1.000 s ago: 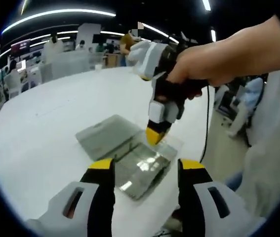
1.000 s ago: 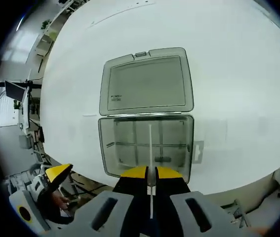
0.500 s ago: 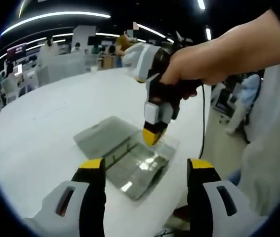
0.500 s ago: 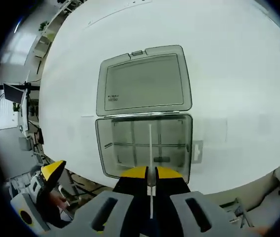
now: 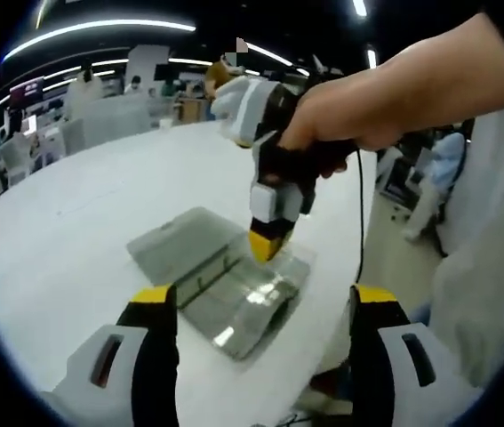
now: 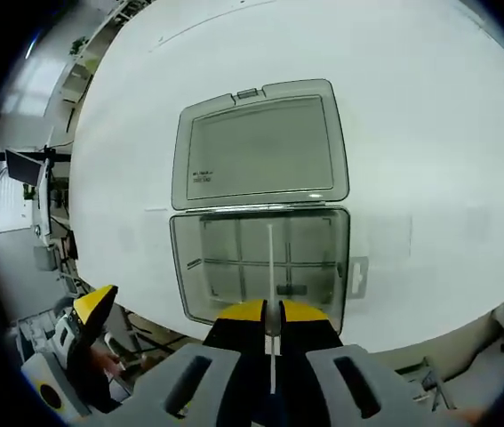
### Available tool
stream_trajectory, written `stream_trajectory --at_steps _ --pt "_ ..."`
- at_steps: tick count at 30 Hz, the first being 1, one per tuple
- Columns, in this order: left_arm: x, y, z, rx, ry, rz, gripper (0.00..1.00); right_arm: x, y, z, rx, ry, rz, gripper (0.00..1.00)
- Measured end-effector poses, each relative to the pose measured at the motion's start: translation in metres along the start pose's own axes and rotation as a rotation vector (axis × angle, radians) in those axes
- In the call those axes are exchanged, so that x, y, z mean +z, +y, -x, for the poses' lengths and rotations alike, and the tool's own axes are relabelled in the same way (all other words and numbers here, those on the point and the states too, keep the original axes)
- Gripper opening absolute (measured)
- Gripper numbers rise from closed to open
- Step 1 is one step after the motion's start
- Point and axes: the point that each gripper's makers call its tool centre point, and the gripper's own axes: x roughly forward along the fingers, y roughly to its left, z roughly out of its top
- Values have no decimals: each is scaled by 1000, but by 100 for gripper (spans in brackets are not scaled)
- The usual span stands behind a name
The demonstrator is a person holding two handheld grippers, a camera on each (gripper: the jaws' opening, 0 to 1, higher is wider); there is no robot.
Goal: Insert the divider into the dual guide fixture by aligning both edges with the guide slots and pushing it downward to the bottom, including one-sided entry, uneven engagement, binding, and posture correction.
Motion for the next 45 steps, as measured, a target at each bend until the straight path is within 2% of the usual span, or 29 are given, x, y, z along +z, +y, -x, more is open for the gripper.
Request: stream_trajectory --at_steps 10,19,38,45 --pt "-3 1 -1 -2 5 6 79 -14 4 4 1 4 -1 0" --pt "-4 5 -1 6 4 18 79 -11 5 0 0 9 6 0" --pt "-7 9 -4 7 14 36 79 2 -7 -12 -15 9 -4 0" --pt "-8 10 -6 8 17 39 79 0 -4 -12 -12 14 -3 0"
